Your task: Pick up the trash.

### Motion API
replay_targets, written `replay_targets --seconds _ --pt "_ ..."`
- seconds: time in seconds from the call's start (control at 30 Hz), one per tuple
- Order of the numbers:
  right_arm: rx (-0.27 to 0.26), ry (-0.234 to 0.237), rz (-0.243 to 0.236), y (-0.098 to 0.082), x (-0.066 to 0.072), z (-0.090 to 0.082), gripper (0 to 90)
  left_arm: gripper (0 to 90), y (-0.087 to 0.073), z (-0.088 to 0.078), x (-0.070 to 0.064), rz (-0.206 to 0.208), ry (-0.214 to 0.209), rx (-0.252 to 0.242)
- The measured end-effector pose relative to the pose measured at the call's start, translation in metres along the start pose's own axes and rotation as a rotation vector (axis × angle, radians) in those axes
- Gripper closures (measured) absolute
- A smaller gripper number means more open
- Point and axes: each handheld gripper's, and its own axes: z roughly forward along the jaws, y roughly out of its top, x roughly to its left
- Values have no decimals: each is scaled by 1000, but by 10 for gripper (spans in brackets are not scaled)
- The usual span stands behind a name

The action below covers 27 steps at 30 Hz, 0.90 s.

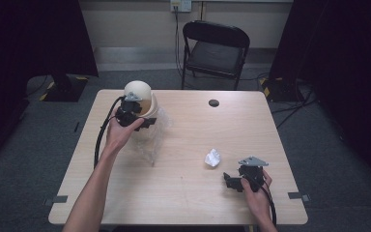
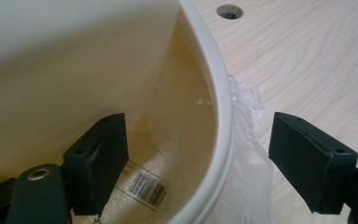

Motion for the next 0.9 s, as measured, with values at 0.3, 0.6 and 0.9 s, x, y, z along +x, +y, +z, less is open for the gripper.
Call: replay_targets --seconds 0.3,0.6,0.9 --pt "0 0 -1 0 0 0 81 207 2 4 -2 38 32 41" --pt "0 0 0 0 0 0 81 245 -7 -14 -7 15 11 -37" --pt "0 0 -1 0 0 0 81 250 -4 -41 -27 14 -56 -126"
